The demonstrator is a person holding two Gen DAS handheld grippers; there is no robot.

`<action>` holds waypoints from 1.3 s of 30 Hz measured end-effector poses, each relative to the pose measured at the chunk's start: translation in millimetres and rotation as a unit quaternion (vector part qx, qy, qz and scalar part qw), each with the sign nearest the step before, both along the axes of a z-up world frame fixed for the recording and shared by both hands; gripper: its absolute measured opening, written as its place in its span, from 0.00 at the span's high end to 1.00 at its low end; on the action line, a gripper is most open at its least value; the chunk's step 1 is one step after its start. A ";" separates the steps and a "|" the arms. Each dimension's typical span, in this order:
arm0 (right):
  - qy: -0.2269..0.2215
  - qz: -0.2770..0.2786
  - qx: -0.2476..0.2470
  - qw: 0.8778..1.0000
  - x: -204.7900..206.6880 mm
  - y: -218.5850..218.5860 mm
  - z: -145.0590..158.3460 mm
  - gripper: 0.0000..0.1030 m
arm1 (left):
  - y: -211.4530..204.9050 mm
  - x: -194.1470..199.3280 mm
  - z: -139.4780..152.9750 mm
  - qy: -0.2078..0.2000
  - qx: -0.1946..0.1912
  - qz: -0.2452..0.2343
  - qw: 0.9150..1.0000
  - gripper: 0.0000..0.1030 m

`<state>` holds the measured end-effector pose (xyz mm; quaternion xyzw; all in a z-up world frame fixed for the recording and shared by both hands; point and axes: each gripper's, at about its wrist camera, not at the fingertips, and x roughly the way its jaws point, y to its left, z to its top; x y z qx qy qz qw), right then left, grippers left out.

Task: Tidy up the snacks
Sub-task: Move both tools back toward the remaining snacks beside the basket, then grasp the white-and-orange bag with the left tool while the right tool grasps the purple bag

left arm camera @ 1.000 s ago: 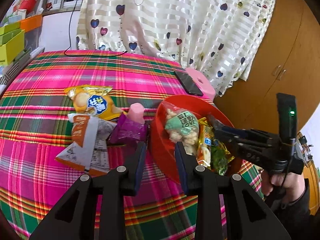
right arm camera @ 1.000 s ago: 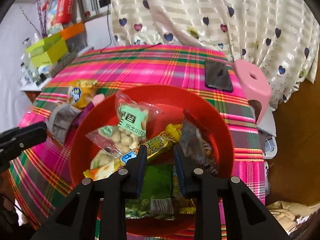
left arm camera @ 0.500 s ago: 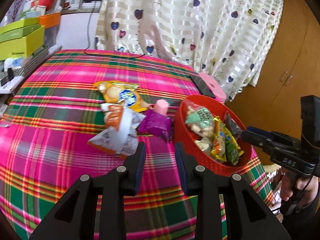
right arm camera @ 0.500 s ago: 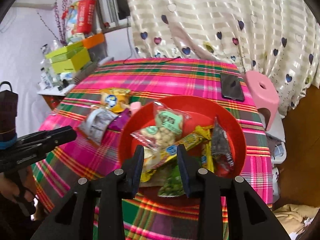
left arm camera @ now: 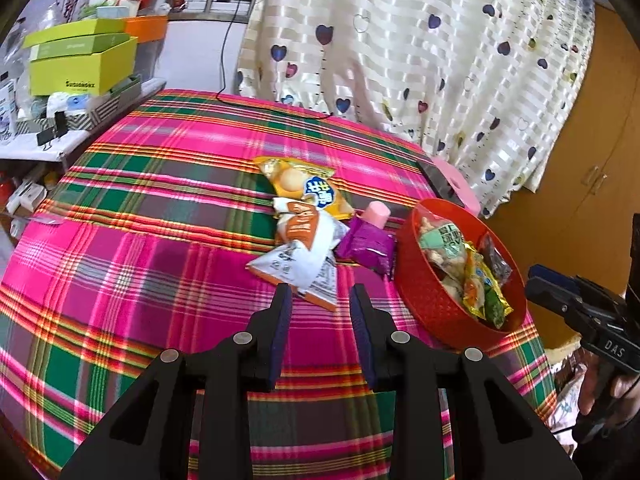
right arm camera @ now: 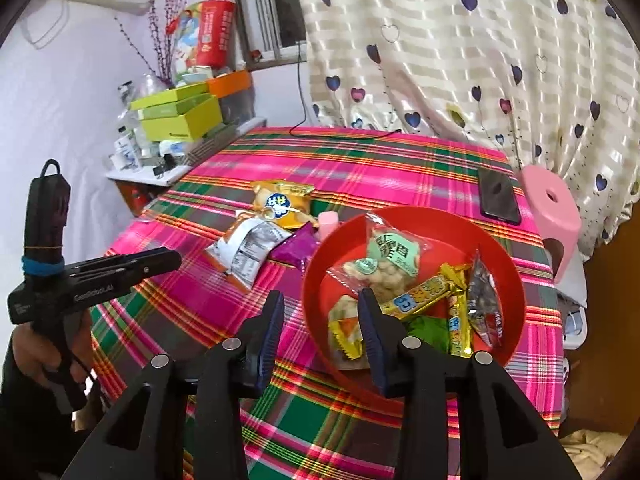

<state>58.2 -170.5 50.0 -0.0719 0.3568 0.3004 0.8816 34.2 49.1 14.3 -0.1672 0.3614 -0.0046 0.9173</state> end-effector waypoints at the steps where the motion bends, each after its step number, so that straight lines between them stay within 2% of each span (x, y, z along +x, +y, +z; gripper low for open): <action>1: 0.002 0.002 0.000 1.000 -0.4 1.2 -0.5 0.64 | 0.8 -0.2 -0.4 0.000 0.000 0.001 1.000 0.69; 6: 0.007 0.008 0.001 1.000 -2.4 7.0 -2.0 0.61 | 3.1 -0.6 -1.6 -0.002 -0.006 -0.003 1.000 0.61; 16: 0.012 0.013 -0.003 1.000 -0.3 15.8 -5.0 0.60 | 1.3 12.1 -4.9 0.003 0.003 -0.009 1.000 0.60; 18: 0.012 0.015 -0.005 1.000 1.6 19.1 -5.7 0.60 | 1.0 18.7 -5.1 0.003 0.006 -0.015 1.000 0.53; 23: 0.012 0.023 -0.014 1.000 8.9 27.8 -6.8 0.60 | -0.3 38.5 -7.3 0.003 0.021 -0.029 0.999 0.48; 30: 0.011 0.038 -0.029 0.999 23.0 44.2 -9.8 0.59 | -2.3 74.2 -27.0 0.030 0.041 -0.049 0.997 0.46; 39: 0.007 0.081 -0.078 0.994 58.1 75.1 -14.7 0.58 | -0.4 97.1 -54.8 0.063 0.042 -0.052 0.996 0.46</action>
